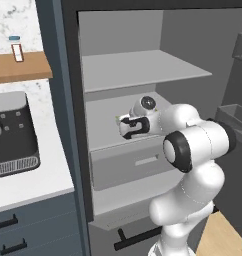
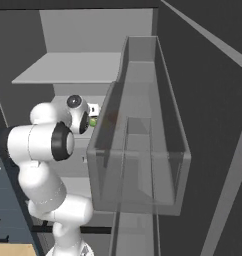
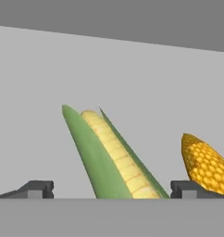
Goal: Place one corn and one chicken drumstick in each tupperware on the nearby counter, to pack two identical lunches.
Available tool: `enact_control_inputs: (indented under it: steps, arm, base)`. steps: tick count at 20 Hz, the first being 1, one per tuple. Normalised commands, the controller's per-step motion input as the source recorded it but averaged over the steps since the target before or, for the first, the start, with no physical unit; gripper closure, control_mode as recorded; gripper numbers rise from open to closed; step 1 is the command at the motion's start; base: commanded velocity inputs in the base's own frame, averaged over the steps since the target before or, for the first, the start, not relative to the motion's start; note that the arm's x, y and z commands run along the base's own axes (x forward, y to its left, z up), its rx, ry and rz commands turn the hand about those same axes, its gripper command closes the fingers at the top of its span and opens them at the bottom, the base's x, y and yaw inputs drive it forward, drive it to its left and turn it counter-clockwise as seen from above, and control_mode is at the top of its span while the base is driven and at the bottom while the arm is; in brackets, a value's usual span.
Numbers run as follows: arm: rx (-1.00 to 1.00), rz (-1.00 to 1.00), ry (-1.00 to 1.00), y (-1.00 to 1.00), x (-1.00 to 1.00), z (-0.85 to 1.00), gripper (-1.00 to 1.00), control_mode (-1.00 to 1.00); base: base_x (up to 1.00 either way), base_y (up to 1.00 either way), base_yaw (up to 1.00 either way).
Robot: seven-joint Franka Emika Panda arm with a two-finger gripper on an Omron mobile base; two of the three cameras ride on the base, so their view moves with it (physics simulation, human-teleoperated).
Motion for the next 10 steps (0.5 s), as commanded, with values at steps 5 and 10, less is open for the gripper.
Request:
enact_control_inputs:
  steps: [5, 10]
  arm:
    - [0.0, 0.0, 0.0, 0.0, 0.09, -0.15, -1.0, -1.0]
    - [0.0, 0.0, 0.0, 0.0, 0.22, -0.21, -1.0, -1.0]
  base:
    - [0.0, 0.0, 0.0]
    - [0.0, 0.0, 0.0]
